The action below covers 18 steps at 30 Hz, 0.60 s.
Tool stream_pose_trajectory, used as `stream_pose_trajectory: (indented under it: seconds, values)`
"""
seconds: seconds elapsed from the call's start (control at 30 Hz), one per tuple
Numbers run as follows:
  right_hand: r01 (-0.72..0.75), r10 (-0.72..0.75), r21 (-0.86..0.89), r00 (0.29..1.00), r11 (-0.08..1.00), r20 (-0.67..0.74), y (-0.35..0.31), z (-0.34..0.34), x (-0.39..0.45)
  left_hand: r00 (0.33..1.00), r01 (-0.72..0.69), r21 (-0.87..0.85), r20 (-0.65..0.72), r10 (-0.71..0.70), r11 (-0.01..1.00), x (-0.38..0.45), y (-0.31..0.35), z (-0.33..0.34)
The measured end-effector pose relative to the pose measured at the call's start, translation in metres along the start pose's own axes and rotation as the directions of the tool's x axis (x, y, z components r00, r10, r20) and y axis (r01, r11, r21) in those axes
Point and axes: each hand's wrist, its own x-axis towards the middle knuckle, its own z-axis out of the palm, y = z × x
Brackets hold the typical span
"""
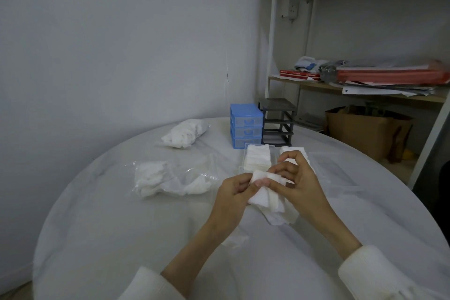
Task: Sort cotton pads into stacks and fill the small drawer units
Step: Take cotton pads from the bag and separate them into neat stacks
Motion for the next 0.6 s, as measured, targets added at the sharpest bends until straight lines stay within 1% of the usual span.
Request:
stream_pose_trajectory:
  seconds: [0.07,0.2,0.33,0.5,0.6]
  values:
    - [0.004,-0.004,0.007,1.0,1.0,0.003,0.0,0.0014,-0.0001,0.999,0.002,-0.016,-0.032,-0.002,1.0,0.0006,0.0005,-0.0006]
    - [0.004,-0.004,0.002,1.0,1.0,0.001,0.0025,0.0007,0.0012,0.996,0.027,-0.11,-0.087,-0.036,0.994,0.0,0.0057,-0.0018]
    - [-0.043,0.045,-0.054,0.999,0.998,0.024,0.0064,-0.0003,0.0019,0.985,0.041,-0.173,-0.159,-0.069,0.984,0.0005,0.0079,-0.0047]
    - [-0.054,0.06,-0.106,0.997,0.993,0.051,0.0066,0.0015,0.0008,0.98,0.055,-0.153,-0.179,-0.083,0.987,0.0004,0.0069,-0.0043]
    - [-0.055,0.056,-0.101,0.998,0.993,0.007,0.0053,-0.0013,0.0023,0.975,0.039,-0.169,-0.211,-0.075,0.985,0.0001,0.0085,-0.0055]
